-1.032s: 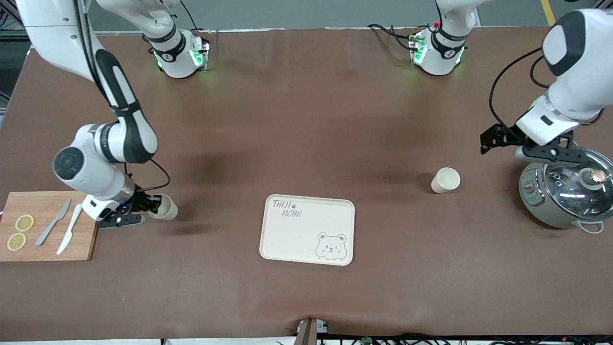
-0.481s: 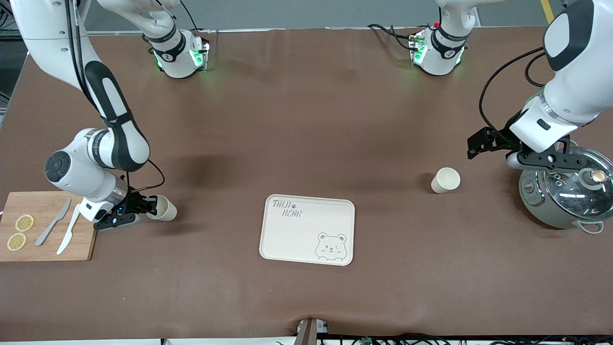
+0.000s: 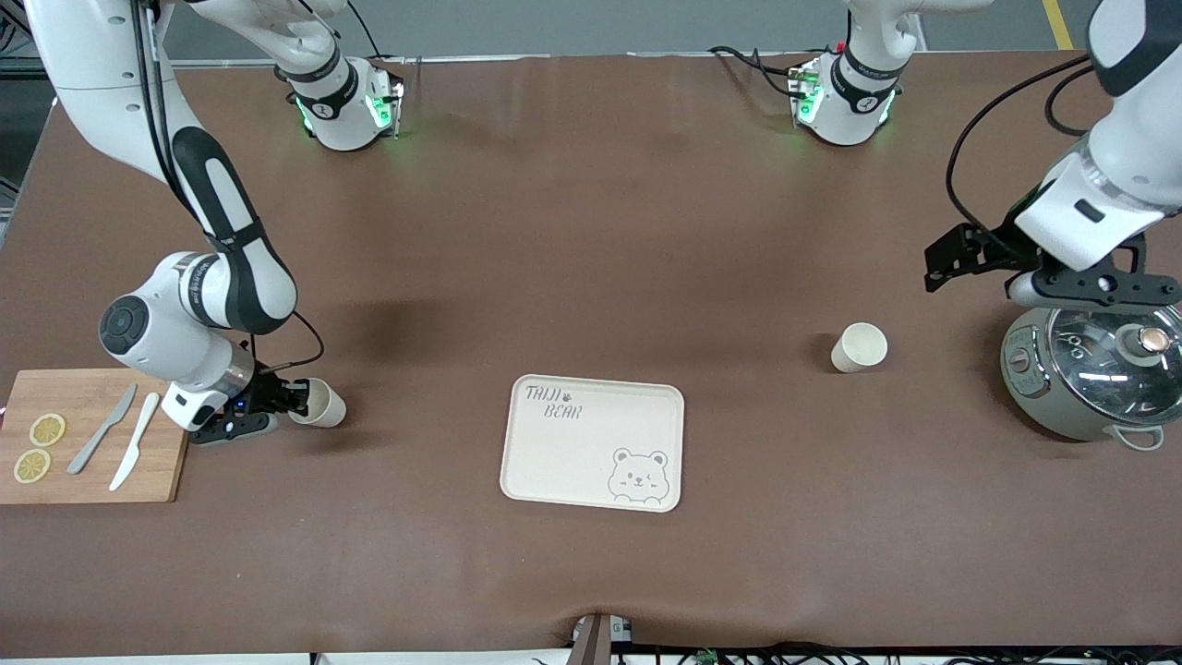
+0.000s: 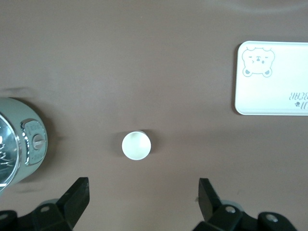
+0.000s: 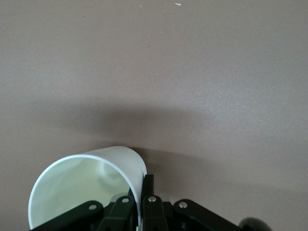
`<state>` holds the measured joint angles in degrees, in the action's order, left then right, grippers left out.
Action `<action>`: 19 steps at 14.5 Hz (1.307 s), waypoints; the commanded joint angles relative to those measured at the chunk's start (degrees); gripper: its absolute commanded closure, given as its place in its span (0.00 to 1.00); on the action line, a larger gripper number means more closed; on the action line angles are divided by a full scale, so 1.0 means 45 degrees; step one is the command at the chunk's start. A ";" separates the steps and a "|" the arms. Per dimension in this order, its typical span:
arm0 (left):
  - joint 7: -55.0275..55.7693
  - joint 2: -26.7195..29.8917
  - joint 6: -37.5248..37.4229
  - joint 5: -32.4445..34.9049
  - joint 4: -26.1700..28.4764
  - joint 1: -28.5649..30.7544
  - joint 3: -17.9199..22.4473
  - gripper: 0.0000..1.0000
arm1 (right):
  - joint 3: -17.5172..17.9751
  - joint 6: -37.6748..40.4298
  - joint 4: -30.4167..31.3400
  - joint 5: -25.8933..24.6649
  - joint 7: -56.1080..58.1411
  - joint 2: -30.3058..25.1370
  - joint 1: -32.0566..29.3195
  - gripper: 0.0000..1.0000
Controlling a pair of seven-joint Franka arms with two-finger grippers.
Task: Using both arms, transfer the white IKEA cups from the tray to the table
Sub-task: 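Lower the cup beside the cutting board and open the right gripper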
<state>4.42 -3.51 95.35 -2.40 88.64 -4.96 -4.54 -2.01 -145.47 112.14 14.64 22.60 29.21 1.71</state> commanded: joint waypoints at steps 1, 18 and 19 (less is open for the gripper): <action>0.0170 -0.0606 -0.1128 0.0300 -0.1279 -0.0246 0.0111 0.00 | 0.0076 -0.0213 0.0159 0.0458 0.0387 -0.0086 -0.0009 0.98; -0.0299 -0.0997 -0.0701 0.0319 -0.1846 -0.0285 0.0091 0.00 | -0.0041 0.3820 -0.2238 0.0283 0.0173 -0.0592 -0.0146 0.00; -0.0337 -0.0997 -0.0681 0.0319 -0.1827 -0.0285 0.0091 0.00 | -0.0196 0.4777 -0.2882 0.0263 -0.0079 -0.0613 -0.0127 0.00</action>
<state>3.60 -7.28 92.27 -2.25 82.03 -5.94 -4.37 -2.35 -131.51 103.91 14.74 22.55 27.88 1.70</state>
